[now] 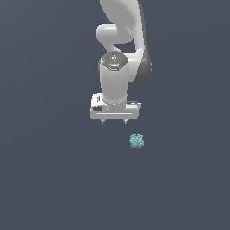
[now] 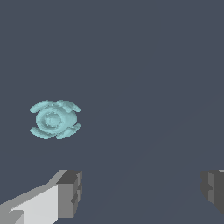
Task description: Pick up the object and move it to a goal position.
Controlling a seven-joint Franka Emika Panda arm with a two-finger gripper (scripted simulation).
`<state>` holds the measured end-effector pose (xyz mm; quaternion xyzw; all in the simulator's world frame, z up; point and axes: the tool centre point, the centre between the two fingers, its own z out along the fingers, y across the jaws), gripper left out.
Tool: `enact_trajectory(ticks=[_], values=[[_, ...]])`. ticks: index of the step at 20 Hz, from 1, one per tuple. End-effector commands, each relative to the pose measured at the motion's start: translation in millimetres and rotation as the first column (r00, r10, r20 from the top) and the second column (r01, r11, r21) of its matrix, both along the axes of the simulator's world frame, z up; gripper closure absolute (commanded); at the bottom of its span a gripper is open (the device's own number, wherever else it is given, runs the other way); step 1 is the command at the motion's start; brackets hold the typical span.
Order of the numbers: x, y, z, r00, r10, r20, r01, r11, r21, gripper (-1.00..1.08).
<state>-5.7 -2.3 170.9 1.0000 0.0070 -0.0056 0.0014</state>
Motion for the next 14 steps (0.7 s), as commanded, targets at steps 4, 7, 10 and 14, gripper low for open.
enact_trajectory(ticks=[4,7,10,14], values=[[-1,2,-2,1.000,0.001,-0.004,-0.001,1.000,-0.004,-0.92],[-3,7,-9,1.000,0.004,-0.015,-0.005,1.000,-0.014,-0.92],[-5,10,-13,1.000,0.007,-0.022,-0.007,1.000,-0.020,-0.92],[-4,10,-13,1.000,0.006,-0.021,-0.007,1.000,-0.020,-0.92]])
